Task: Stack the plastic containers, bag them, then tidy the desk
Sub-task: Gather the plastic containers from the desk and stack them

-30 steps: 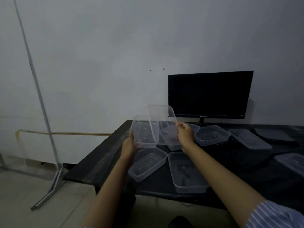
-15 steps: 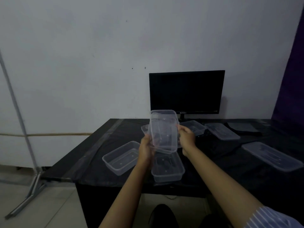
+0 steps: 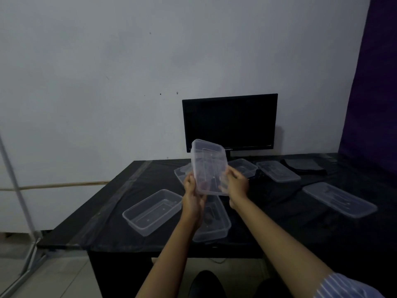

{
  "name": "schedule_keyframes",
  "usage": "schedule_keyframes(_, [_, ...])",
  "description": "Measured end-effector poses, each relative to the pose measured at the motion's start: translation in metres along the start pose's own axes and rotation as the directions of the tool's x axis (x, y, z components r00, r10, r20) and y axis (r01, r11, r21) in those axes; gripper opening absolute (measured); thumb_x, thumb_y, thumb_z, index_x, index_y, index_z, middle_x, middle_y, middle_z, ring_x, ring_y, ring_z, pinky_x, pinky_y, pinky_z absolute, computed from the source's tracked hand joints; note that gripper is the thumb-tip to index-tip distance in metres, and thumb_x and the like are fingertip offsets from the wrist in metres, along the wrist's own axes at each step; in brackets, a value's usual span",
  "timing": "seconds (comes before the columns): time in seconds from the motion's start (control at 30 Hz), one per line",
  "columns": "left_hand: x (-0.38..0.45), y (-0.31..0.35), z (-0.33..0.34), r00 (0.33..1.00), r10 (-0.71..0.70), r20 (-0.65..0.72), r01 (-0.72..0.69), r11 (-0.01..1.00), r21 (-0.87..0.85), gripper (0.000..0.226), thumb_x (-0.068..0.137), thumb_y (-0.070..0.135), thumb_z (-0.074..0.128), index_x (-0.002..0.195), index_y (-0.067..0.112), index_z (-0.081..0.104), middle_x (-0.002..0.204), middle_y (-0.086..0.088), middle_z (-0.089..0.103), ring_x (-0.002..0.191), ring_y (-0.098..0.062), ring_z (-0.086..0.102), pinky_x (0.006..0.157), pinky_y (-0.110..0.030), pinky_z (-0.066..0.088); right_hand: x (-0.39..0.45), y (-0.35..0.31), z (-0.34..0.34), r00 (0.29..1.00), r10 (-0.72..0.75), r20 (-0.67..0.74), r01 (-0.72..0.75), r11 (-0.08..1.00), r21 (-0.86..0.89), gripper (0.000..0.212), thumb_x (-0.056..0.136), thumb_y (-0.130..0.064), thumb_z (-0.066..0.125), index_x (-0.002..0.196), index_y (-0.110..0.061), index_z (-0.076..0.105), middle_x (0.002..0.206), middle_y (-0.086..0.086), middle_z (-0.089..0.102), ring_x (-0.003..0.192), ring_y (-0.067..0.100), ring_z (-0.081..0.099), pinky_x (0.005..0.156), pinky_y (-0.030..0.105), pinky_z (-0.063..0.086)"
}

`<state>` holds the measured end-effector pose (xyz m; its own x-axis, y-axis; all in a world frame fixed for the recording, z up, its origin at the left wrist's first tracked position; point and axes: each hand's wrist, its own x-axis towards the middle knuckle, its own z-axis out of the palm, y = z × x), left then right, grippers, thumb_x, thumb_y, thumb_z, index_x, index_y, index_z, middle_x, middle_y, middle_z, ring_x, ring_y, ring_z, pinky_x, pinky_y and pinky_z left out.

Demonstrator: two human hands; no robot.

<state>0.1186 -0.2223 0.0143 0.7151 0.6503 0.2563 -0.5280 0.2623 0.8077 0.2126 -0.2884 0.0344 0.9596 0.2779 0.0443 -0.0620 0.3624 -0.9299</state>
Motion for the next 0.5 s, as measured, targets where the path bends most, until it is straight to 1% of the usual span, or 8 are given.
schedule_keyframes(0.07, [0.000, 0.004, 0.000, 0.999, -0.008, 0.031, 0.006, 0.999, 0.051, 0.041, 0.099, 0.036, 0.042, 0.133, 0.013, 0.045, 0.127, -0.006, 0.060, 0.113, -0.020, 0.062, 0.089, -0.036, 0.055, -0.001, 0.000, 0.001, 1.000, 0.002, 0.000, -0.002, 1.000, -0.001, 0.032, 0.100, -0.013, 0.050, 0.130, -0.009, 0.060, 0.124, 0.013, 0.064, 0.111, 0.029, 0.064, 0.087, 0.040, 0.056])
schedule_keyframes(0.13, [0.002, 0.007, -0.001, 0.998, -0.017, 0.053, 0.010, 0.993, 0.116, 0.046, 0.090, 0.041, 0.054, 0.130, 0.020, 0.043, 0.124, -0.004, 0.061, 0.106, -0.014, 0.067, 0.081, -0.032, 0.057, -0.002, 0.001, 0.001, 1.000, -0.007, 0.006, 0.007, 1.000, -0.008, 0.031, 0.101, -0.014, 0.050, 0.130, -0.009, 0.060, 0.124, 0.013, 0.064, 0.110, 0.030, 0.064, 0.089, 0.042, 0.056])
schedule_keyframes(0.17, [0.002, 0.008, -0.002, 0.998, -0.017, 0.063, 0.007, 0.989, 0.150, 0.044, 0.087, 0.038, 0.058, 0.126, 0.024, 0.043, 0.122, -0.002, 0.061, 0.102, -0.012, 0.069, 0.078, -0.030, 0.057, -0.003, 0.001, 0.001, 1.000, -0.015, 0.008, 0.015, 1.000, -0.013, 0.031, 0.101, -0.014, 0.049, 0.129, -0.008, 0.060, 0.124, 0.014, 0.065, 0.110, 0.030, 0.064, 0.089, 0.042, 0.056])
schedule_keyframes(0.23, [0.002, 0.008, -0.005, 0.997, -0.016, 0.079, 0.001, 0.983, 0.184, 0.041, 0.085, 0.033, 0.062, 0.122, 0.026, 0.045, 0.119, -0.002, 0.064, 0.100, -0.013, 0.070, 0.076, -0.027, 0.057, -0.002, 0.001, 0.001, 0.999, -0.038, 0.014, 0.038, 0.999, -0.025, 0.030, 0.100, -0.014, 0.049, 0.128, -0.008, 0.061, 0.123, 0.014, 0.065, 0.109, 0.030, 0.064, 0.086, 0.041, 0.057])
schedule_keyframes(0.3, [0.002, 0.008, -0.008, 0.995, -0.029, 0.096, 0.013, 0.988, 0.157, 0.041, 0.086, 0.027, 0.063, 0.124, 0.019, 0.051, 0.120, -0.008, 0.066, 0.105, -0.019, 0.068, 0.078, -0.027, 0.057, -0.002, 0.000, 0.001, 0.998, -0.060, 0.033, 0.061, 0.997, -0.049, 0.030, 0.101, -0.016, 0.049, 0.127, -0.009, 0.060, 0.123, 0.014, 0.064, 0.109, 0.030, 0.064, 0.086, 0.042, 0.057])
schedule_keyframes(0.37, [0.001, 0.009, -0.011, 0.993, -0.028, 0.114, 0.017, 0.995, 0.096, 0.038, 0.089, 0.021, 0.060, 0.125, 0.012, 0.053, 0.120, -0.009, 0.067, 0.108, -0.022, 0.067, 0.080, -0.028, 0.057, -0.003, -0.002, 0.002, 0.993, -0.093, 0.071, 0.099, 0.991, -0.093, 0.027, 0.101, -0.018, 0.047, 0.124, -0.012, 0.060, 0.121, 0.014, 0.064, 0.107, 0.030, 0.064, 0.089, 0.046, 0.056])
schedule_keyframes(0.43, [0.001, 0.009, -0.013, 0.988, -0.033, 0.154, 0.025, 0.998, 0.057, 0.038, 0.089, 0.021, 0.059, 0.125, 0.014, 0.054, 0.121, -0.008, 0.068, 0.111, -0.023, 0.066, 0.082, -0.029, 0.057, -0.003, -0.004, 0.002, 0.982, -0.145, 0.118, 0.163, 0.974, -0.160, 0.025, 0.102, -0.022, 0.043, 0.119, -0.016, 0.061, 0.118, 0.014, 0.065, 0.104, 0.031, 0.065, 0.090, 0.051, 0.055])
schedule_keyframes(0.5, [0.000, 0.010, -0.014, 0.981, -0.030, 0.190, 0.023, 0.999, 0.042, 0.039, 0.090, 0.021, 0.057, 0.127, 0.015, 0.054, 0.123, -0.010, 0.067, 0.113, -0.025, 0.064, 0.084, -0.030, 0.057, -0.004, -0.006, 0.002, 0.973, -0.169, 0.155, 0.197, 0.963, -0.186, 0.030, 0.103, -0.024, 0.040, 0.124, -0.014, 0.059, 0.119, 0.015, 0.065, 0.105, 0.032, 0.065, 0.091, 0.052, 0.054])
